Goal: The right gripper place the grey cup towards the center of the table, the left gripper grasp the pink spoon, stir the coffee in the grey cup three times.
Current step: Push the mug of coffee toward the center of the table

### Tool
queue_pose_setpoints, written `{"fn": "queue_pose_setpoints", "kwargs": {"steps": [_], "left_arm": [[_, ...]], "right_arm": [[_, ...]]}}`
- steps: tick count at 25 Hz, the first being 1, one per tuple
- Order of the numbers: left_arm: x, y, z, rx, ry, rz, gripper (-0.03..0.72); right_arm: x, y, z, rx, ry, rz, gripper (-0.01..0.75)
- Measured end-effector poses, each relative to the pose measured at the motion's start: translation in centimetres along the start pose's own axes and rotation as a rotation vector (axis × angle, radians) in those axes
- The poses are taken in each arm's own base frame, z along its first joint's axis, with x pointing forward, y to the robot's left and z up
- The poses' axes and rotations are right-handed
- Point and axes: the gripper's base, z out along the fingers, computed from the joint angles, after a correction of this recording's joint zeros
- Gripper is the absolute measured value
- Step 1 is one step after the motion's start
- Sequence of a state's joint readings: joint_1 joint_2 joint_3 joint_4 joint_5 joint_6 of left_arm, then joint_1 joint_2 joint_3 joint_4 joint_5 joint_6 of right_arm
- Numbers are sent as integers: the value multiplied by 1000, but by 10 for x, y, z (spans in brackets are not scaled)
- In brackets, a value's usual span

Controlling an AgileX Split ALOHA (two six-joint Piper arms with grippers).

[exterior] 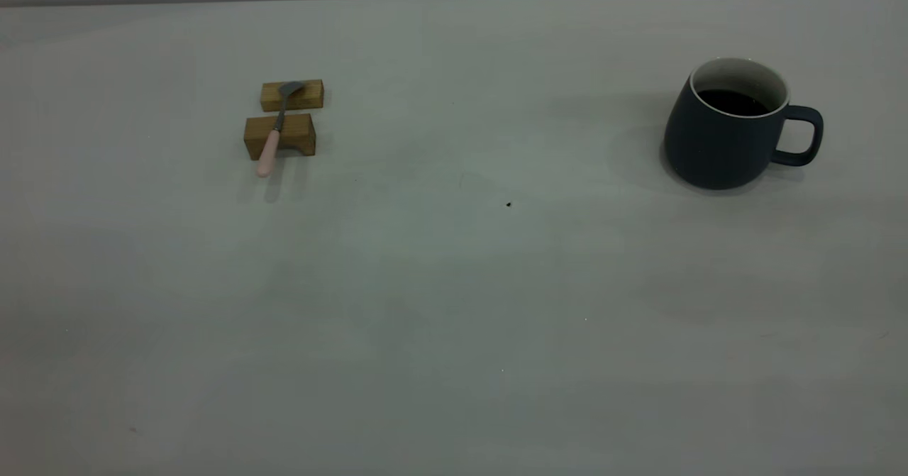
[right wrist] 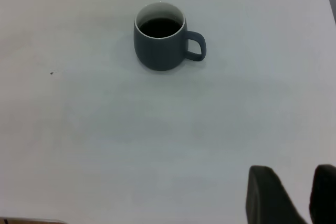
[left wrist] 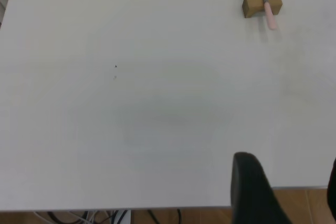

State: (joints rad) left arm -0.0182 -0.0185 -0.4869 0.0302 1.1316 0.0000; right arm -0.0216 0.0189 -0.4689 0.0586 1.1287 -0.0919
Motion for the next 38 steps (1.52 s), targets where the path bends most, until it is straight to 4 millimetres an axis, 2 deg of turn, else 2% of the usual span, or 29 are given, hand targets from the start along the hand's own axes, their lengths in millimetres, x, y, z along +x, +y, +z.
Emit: {"fn": "queue_pose_setpoints", "kwargs": {"steps": [26, 33, 35, 38], "left_arm": [[0, 0, 0, 0, 0, -5, 422], [0, 0, 0, 0, 0, -5, 422], [0, 0, 0, 0, 0, -5, 422], [0, 0, 0, 0, 0, -5, 422]], "right_arm": [[0, 0, 0, 0, 0, 0, 239], [0, 3, 0, -29, 4, 57, 244], [-3, 3, 1, -42, 52, 68, 272], [-19, 2, 6, -45, 128, 59, 373]]}}
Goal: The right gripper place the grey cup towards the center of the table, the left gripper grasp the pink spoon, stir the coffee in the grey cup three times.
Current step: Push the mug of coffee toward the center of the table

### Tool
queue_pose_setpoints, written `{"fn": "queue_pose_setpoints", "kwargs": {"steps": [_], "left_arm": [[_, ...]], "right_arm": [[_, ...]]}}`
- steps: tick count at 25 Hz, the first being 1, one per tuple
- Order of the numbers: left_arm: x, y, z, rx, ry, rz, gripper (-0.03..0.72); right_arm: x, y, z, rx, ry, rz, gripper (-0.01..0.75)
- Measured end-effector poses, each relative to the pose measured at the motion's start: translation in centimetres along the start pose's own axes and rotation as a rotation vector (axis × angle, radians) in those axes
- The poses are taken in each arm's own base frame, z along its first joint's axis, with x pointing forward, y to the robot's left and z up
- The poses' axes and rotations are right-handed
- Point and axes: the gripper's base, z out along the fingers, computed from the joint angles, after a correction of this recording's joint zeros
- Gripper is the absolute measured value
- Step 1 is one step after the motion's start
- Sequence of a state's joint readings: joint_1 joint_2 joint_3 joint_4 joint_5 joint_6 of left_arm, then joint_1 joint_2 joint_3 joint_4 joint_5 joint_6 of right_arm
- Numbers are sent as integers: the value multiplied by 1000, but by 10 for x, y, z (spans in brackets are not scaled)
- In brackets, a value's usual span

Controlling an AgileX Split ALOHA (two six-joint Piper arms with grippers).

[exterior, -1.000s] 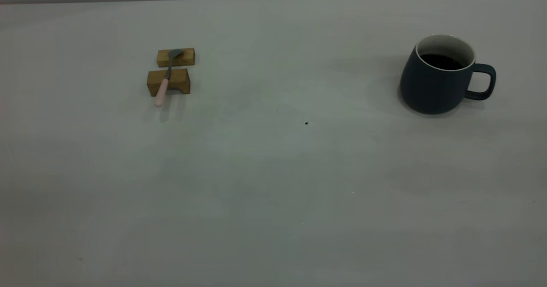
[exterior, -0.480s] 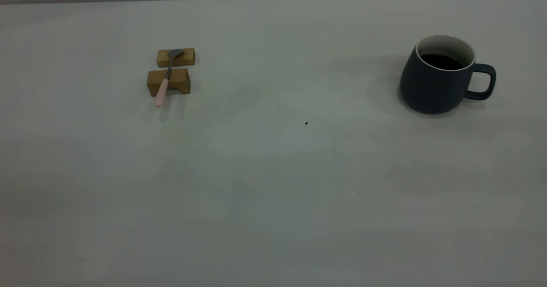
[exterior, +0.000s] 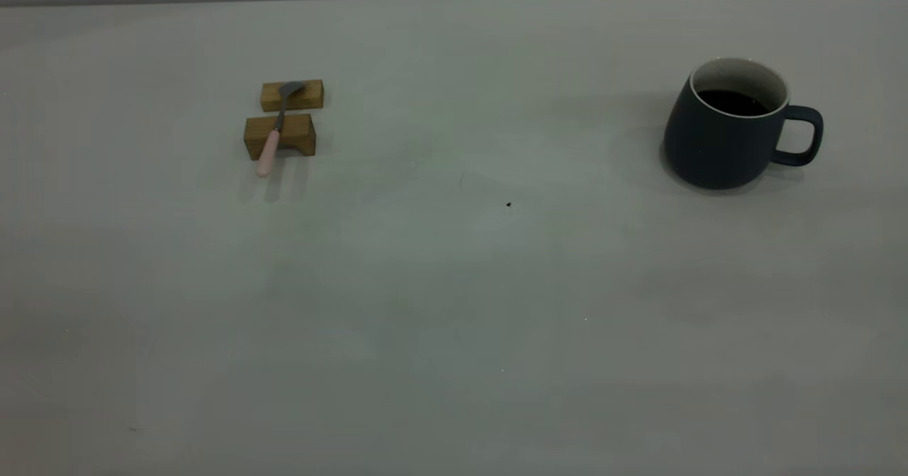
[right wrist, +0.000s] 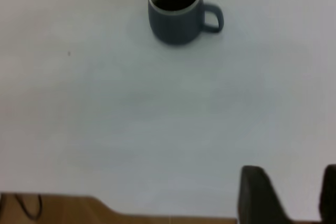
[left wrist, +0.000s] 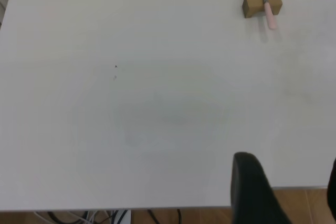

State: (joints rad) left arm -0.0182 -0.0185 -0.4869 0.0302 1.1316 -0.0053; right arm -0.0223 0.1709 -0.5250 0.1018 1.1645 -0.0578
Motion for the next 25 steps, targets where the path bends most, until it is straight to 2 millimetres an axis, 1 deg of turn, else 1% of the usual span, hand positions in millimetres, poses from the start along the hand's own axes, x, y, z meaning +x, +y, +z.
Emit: {"fn": "queue_pose_setpoints", "kwargs": {"steps": [3, 5, 7, 10, 12, 15, 18, 22, 25], "left_arm": [[0, 0, 0, 0, 0, 0, 422], [0, 0, 0, 0, 0, 0, 422], [0, 0, 0, 0, 0, 5, 422], [0, 0, 0, 0, 0, 0, 422], [0, 0, 0, 0, 0, 0, 422], [0, 0, 0, 0, 0, 0, 422], [0, 0, 0, 0, 0, 5, 422], [0, 0, 0, 0, 0, 0, 422], [0, 0, 0, 0, 0, 5, 422]], "right_arm": [[-28, -2, 9, 4, 66, -28, 526], [-47, -4, 21, 8, 133, -58, 639], [-63, -7, 42, 7, 223, -82, 703], [-82, -13, 78, 12, 313, -133, 722], [-89, -17, 105, 15, 351, -191, 722], [-93, -23, 148, -3, 410, -300, 718], [-94, -24, 179, -56, 450, -401, 715], [-100, -19, 214, -142, 479, -492, 705], [-103, -4, 243, -193, 502, -587, 699]]}}
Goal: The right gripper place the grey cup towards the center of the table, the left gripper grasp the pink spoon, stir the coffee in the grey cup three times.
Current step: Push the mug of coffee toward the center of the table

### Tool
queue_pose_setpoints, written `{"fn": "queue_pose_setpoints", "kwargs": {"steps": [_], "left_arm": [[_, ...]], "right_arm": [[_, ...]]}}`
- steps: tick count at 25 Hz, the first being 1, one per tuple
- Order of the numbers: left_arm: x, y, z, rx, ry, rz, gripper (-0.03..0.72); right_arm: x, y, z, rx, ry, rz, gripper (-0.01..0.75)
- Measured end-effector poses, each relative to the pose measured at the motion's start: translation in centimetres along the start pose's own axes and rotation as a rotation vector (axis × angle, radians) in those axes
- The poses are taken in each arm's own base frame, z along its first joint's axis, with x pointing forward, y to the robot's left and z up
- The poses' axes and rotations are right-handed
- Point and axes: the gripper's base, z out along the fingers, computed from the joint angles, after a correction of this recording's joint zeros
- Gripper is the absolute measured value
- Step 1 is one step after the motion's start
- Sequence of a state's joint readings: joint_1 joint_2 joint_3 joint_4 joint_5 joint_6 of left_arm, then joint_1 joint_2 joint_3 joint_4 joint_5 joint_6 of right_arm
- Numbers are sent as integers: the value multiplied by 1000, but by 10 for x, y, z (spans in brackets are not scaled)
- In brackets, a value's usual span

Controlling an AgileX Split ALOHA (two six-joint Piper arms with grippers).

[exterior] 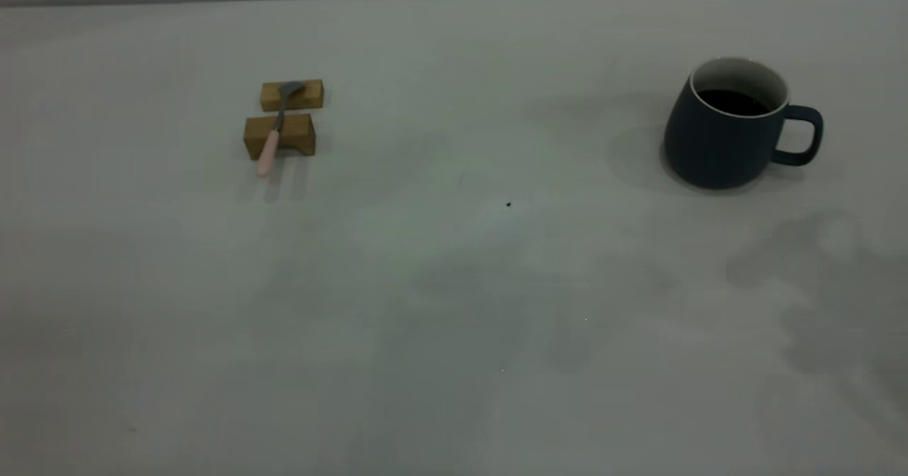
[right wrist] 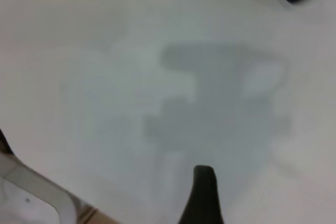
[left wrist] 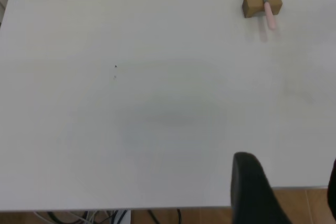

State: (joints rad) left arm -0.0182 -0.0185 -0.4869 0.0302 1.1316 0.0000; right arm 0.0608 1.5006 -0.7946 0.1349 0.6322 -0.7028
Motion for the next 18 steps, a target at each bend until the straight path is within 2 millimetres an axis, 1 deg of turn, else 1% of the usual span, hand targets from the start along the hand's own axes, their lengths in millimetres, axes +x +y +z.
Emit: {"fn": "queue_pose_setpoints", "kwargs": {"steps": [3, 5, 8, 11, 14, 16, 18], "left_arm": [[0, 0, 0, 0, 0, 0, 422], [0, 0, 0, 0, 0, -5, 422], [0, 0, 0, 0, 0, -5, 422], [0, 0, 0, 0, 0, -5, 422], [0, 0, 0, 0, 0, -5, 422], [0, 0, 0, 0, 0, -5, 422], [0, 0, 0, 0, 0, 0, 422]], "right_arm": [[-23, 1, 31, -9, 48, -126, 695], [-33, -5, 52, -5, 89, -186, 693], [-44, -16, 83, -6, 142, -238, 689], [-56, -27, 105, 10, 165, -289, 690], [-67, -38, 123, 30, 176, -325, 690], [-71, -46, 133, 37, 181, -327, 690], [-71, -54, 143, 35, 194, -317, 690]]}}
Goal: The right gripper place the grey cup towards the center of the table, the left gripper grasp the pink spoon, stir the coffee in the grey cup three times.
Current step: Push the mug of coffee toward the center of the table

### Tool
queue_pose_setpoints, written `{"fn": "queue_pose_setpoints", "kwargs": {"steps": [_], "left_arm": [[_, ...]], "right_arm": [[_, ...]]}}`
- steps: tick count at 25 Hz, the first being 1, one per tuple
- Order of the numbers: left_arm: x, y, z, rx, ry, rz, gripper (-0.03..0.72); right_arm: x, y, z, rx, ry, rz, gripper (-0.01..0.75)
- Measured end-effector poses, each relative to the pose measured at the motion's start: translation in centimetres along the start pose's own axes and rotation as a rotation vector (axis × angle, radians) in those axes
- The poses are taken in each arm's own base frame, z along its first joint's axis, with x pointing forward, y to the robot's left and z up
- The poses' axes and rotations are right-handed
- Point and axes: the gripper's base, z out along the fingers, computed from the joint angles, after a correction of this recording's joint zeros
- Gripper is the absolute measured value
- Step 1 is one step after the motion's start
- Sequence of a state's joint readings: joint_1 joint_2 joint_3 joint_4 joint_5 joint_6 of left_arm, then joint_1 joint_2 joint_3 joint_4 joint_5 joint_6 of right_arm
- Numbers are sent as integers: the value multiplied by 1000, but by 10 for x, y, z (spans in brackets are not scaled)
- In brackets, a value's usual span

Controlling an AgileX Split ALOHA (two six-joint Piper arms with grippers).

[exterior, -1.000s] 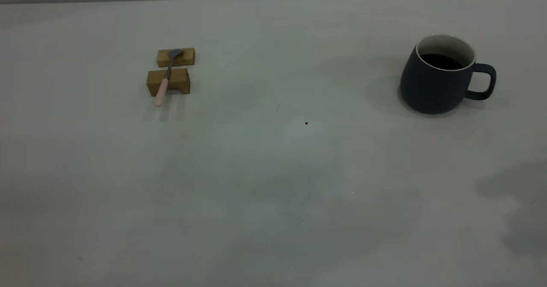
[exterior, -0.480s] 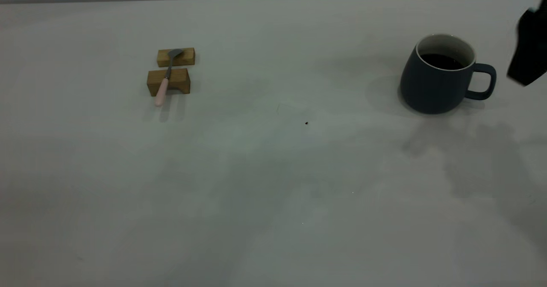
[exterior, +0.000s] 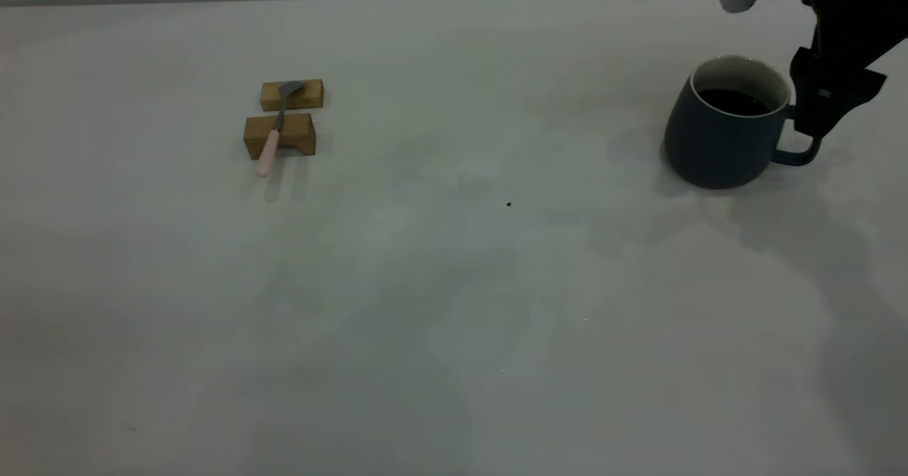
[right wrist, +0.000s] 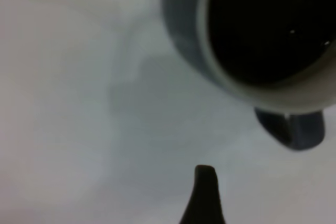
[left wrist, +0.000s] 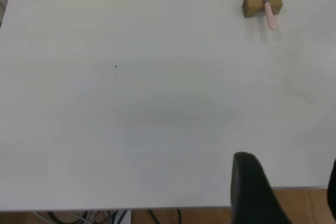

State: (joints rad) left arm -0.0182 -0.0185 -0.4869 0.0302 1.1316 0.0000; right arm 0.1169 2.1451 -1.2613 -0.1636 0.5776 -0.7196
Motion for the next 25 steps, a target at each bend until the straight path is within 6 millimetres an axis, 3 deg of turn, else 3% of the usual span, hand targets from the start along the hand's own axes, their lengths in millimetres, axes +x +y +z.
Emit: {"fn": "queue_pose_setpoints", "kwargs": {"steps": [6, 12, 16, 20, 25], "left_arm": [[0, 0, 0, 0, 0, -5, 422], [0, 0, 0, 0, 0, -5, 422], [0, 0, 0, 0, 0, -5, 422], [0, 0, 0, 0, 0, -5, 422], [0, 0, 0, 0, 0, -5, 422]], "right_arm": [[2, -16, 26, -13, 25, -16, 690], [-7, -26, 47, -7, 27, -33, 688], [-8, -25, 58, -29, 42, -36, 667], [-13, -19, 58, -49, 45, -75, 550], [-33, -2, 56, -67, 22, -110, 323]]}}
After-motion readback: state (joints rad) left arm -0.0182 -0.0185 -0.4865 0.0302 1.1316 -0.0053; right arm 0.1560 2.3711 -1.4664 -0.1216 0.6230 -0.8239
